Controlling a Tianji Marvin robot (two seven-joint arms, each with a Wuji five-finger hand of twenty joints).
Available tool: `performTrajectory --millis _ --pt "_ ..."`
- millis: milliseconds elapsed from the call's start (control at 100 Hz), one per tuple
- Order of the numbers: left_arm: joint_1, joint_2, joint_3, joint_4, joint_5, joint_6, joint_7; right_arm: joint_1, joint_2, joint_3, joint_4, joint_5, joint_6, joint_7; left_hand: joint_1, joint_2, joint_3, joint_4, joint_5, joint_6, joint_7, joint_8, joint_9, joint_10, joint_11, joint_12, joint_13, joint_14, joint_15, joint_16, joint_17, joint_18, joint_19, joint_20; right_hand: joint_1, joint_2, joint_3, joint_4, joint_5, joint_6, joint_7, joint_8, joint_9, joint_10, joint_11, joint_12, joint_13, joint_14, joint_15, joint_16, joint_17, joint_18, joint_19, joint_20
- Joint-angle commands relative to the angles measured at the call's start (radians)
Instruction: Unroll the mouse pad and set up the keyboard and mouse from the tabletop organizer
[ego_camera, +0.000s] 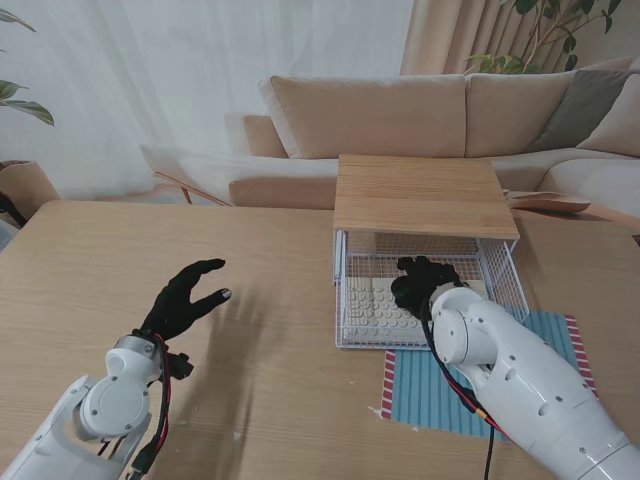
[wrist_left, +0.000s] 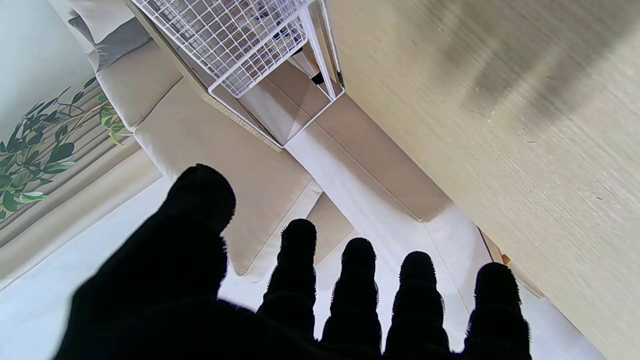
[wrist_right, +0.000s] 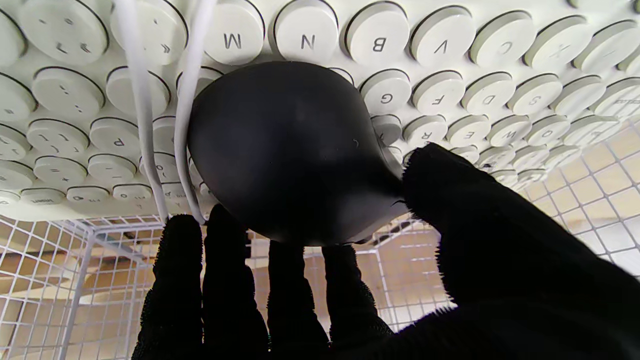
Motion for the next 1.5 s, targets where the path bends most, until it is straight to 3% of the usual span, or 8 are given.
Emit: performTrajectory --millis 0,210,340,790,960,1490 --pt "0.001 -0.004 0.001 -0.002 -0.002 0.004 -0.014 -0.01 -0.012 -0.01 0.018 -0.002 0.004 0.021 0.0 0.003 0.008 0.031 0.0 -0.004 -0.017 -0.009 -0.023 0.015 -0.02 -0.015 -0.034 0.003 -0.02 0.02 -0.01 0.002 -0.03 0.016 0.032 -0.029 0.039 0.039 -0.031 -0.016 0.018 0.022 -0.037 -0.008 0.045 0.013 0.082 -0.03 0.078 0.036 0.003 -0.018 0.042 -0.02" --pt "0.001 -0.004 0.0 0.0 -0.002 0.004 -0.013 -0.009 -0.014 -0.013 0.031 0.027 0.009 0.019 0.0 0.001 0.008 0.031 0.0 -0.004 -0.017 -0.009 -0.023 0.014 -0.02 -0.015 -0.034 0.004 -0.019 0.021 -0.01 0.002 -0.032 0.018 0.073 -0.038 0.069 0.041 -0.043 -0.027 0.034 0.027 -0.037 -0.027 0.069 0.019 0.093 -0.041 0.105 0.05 0.003 -0.023 0.063 -0.028" --pt "0.001 -0.003 -0.001 0.0 -0.001 0.005 -0.014 -0.014 -0.015 -0.01 0.034 0.026 0.012 0.012 0.003 -0.005 0.011 0.032 0.001 -0.002 -0.018 -0.009 -0.023 0.014 -0.02 -0.015 -0.035 0.003 -0.02 0.022 -0.011 0.003 -0.033 0.019 0.122 -0.044 0.103 0.044 -0.045 -0.031 0.051 0.023 -0.041 -0.038 0.141 0.047 0.109 -0.052 0.159 0.077 0.016 -0.031 0.104 -0.026" --pt "0.0 -0.002 -0.001 0.001 0.001 0.007 -0.019 -0.017 -0.019 -0.021 0.059 0.009 -0.01 -0.033 0.004 -0.015 0.021 0.033 0.003 0.002 -0.018 -0.01 -0.023 0.015 -0.022 -0.016 -0.036 0.005 -0.022 0.022 -0.011 0.003 -0.035 0.024 0.269 -0.075 0.226 0.055 -0.036 -0.049 0.126 -0.004 -0.028 -0.051 0.229 0.124 0.212 -0.109 0.388 0.187 0.119 -0.059 0.285 0.04" --pt "0.0 -0.002 -0.001 0.002 0.002 0.008 -0.018 -0.018 -0.025 -0.028 0.079 -0.001 -0.029 -0.083 0.003 -0.018 0.024 0.033 0.002 0.002 -0.019 -0.01 -0.024 0.017 -0.024 -0.017 -0.036 0.004 -0.022 0.023 -0.011 0.005 -0.035 0.026 0.335 -0.143 0.259 -0.029 -0.027 -0.051 0.166 -0.029 -0.003 -0.051 0.249 0.147 0.273 -0.091 0.465 0.139 0.182 -0.062 0.352 0.075" --pt "-0.002 -0.002 0.001 0.003 0.001 0.007 -0.02 -0.055 -0.023 0.03 0.012 -0.055 -0.132 -0.118 0.001 -0.022 0.03 0.033 0.001 0.0 -0.019 -0.01 -0.024 0.016 -0.026 -0.019 -0.036 0.004 -0.023 0.023 -0.011 0.009 -0.036 0.028 0.387 -0.201 0.318 -0.051 -0.021 -0.05 0.199 -0.044 0.019 -0.046 0.255 0.151 0.316 -0.069 0.493 0.105 0.231 -0.058 0.371 0.081"
